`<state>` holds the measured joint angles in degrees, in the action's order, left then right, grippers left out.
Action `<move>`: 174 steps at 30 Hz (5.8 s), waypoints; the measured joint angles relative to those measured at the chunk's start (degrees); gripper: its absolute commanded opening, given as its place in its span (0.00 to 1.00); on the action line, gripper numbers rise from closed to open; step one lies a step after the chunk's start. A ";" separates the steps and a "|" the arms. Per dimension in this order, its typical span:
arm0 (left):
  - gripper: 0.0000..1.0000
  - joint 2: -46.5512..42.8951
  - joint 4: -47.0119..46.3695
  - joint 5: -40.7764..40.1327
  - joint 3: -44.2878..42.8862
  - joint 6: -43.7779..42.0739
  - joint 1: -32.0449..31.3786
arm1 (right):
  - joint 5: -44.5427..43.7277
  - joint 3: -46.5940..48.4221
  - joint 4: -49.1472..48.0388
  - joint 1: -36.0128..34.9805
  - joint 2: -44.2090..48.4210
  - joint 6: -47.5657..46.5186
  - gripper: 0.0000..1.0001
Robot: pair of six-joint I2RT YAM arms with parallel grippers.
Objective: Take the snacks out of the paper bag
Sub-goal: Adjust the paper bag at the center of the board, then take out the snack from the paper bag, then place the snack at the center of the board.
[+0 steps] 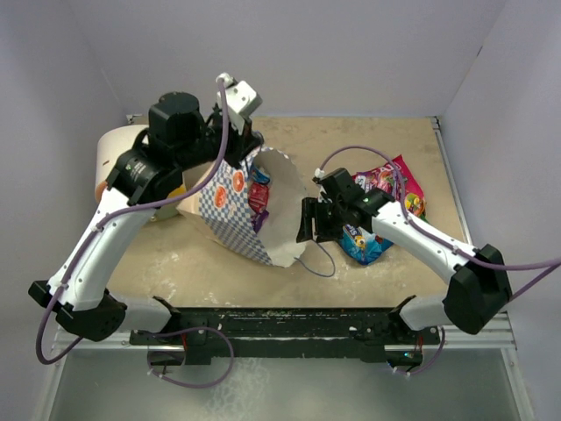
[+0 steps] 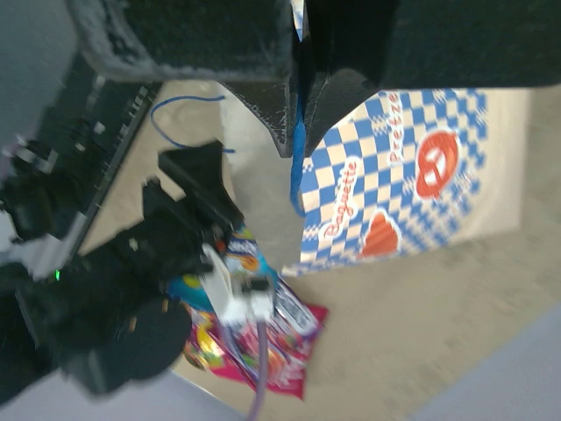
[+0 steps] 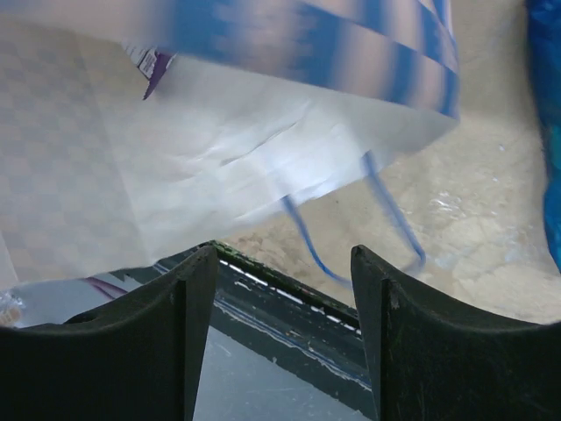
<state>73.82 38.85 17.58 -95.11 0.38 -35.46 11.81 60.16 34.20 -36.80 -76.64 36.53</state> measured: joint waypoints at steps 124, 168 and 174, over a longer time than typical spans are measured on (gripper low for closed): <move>0.00 -6.21 6.78 -7.80 6.14 24.63 0.00 | -17.33 20.59 -2.71 -27.50 18.82 -27.96 0.00; 0.00 -6.71 7.54 -8.00 7.50 26.05 0.00 | -19.69 -3.39 -22.56 27.06 3.56 -1.44 0.00; 0.00 -6.05 6.95 -8.13 7.50 26.05 0.00 | -22.49 -14.36 -25.18 28.68 11.78 1.57 0.00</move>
<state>67.77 45.80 9.45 -87.61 26.44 -35.46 -10.68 45.80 9.02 -8.12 -64.86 38.11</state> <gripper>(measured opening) 0.013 0.005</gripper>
